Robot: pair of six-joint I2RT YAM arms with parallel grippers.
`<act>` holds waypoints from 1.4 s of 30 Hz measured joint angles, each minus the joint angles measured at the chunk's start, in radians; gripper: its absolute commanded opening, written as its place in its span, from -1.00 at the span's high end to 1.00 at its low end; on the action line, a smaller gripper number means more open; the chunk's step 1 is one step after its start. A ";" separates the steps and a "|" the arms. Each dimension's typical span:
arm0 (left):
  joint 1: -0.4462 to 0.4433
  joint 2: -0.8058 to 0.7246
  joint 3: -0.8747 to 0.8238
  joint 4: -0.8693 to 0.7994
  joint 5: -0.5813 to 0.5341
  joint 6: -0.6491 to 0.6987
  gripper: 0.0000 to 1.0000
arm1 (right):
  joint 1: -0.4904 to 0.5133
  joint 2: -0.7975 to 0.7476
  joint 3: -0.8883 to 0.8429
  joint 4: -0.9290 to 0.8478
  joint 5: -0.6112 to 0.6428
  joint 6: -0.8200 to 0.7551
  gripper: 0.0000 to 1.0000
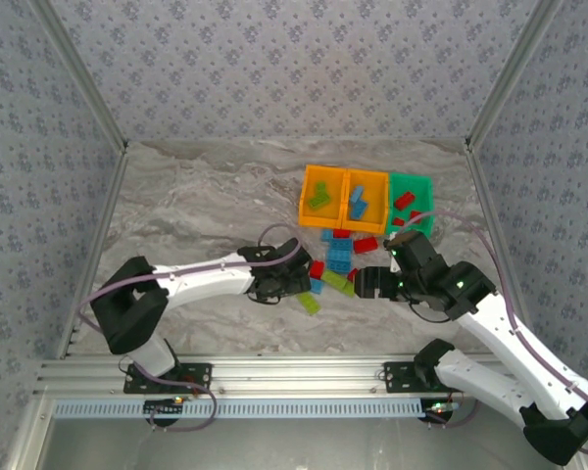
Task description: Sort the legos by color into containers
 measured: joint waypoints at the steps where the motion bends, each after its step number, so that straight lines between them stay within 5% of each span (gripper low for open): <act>1: 0.002 0.017 0.000 0.005 0.002 0.000 -0.56 | 0.000 0.000 0.000 -0.002 0.001 0.001 -0.77; 19: 0.041 0.039 -0.073 0.089 0.013 0.024 0.61 | 0.006 0.006 -0.011 0.011 -0.061 0.016 -0.78; 26: 0.042 -0.079 -0.051 0.060 0.012 0.090 0.64 | 0.020 -0.015 -0.023 0.095 -0.132 0.042 -0.81; 30: 0.051 -0.073 0.130 0.039 -0.037 0.183 0.64 | 0.020 -0.092 -0.006 0.096 -0.061 0.070 -0.83; 38: 0.173 0.317 0.720 0.064 -0.091 0.429 0.57 | 0.021 -0.171 0.000 0.042 0.011 0.132 -0.83; 42: 0.222 0.548 0.961 0.032 -0.091 0.505 0.34 | 0.021 -0.190 0.000 0.021 0.016 0.148 -0.82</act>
